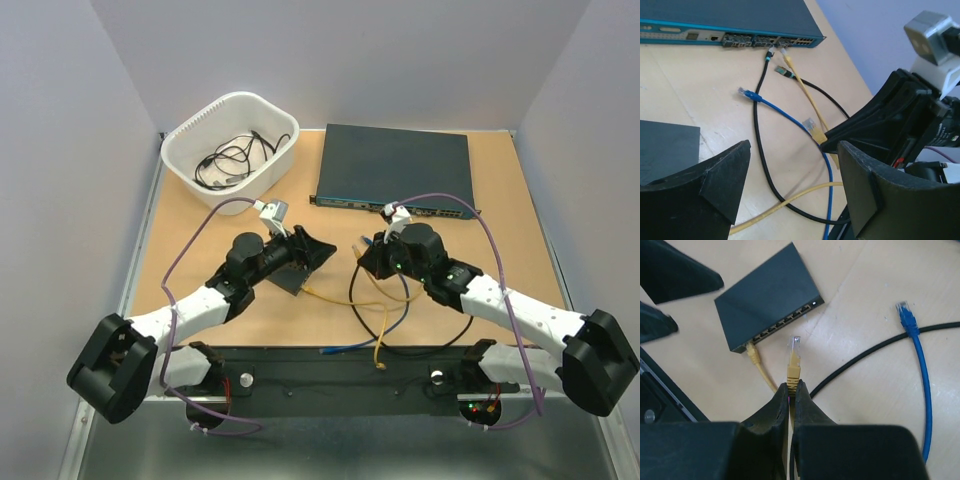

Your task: Insert the plug into the switch port

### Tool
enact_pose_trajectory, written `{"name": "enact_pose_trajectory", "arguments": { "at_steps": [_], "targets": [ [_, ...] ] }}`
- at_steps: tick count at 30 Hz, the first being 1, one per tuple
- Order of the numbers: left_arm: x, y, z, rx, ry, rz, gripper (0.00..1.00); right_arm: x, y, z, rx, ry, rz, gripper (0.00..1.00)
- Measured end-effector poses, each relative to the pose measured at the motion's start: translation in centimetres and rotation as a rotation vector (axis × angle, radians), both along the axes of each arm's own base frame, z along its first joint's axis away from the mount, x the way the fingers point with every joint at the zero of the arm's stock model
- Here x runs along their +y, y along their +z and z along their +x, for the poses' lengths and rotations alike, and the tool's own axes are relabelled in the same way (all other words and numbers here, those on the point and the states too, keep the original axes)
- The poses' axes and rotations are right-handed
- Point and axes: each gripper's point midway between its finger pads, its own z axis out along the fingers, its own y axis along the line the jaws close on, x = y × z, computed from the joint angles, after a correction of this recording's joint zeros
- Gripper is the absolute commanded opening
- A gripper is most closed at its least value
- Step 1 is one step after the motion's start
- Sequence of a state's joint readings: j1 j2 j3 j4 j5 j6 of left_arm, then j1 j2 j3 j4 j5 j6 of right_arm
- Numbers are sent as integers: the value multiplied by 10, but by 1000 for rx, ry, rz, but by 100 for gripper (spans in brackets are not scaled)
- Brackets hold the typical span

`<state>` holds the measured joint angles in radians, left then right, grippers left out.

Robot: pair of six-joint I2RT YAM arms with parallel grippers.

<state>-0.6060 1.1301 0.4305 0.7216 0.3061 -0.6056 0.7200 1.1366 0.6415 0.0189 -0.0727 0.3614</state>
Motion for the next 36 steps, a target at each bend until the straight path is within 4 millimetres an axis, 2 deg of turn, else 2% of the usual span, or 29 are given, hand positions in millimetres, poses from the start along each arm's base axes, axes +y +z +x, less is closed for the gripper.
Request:
{"name": "enact_pose_trajectory", "arguments": {
  "at_steps": [8, 16, 26, 30, 32, 36],
  "targets": [
    [-22, -10, -17, 57, -53, -25, 78, 10, 15, -2, -31, 46, 62, 0],
    [-37, -29, -22, 137, -51, -20, 78, 11, 15, -5, -34, 58, 76, 0],
    [-40, -23, -16, 147, -6, -50, 78, 10, 9, -9, -24, 56, 86, 0],
    [-36, -5, -15, 114, 13, -92, 78, 15, 19, -23, -42, 123, 159, 1],
    [-31, 16, -19, 60, 8, -145, 79, 19, 24, -36, -48, 179, 205, 1],
    [-20, 44, -33, -26, -10, -224, 79, 27, 33, -52, -55, 272, 266, 0]
  ]
}}
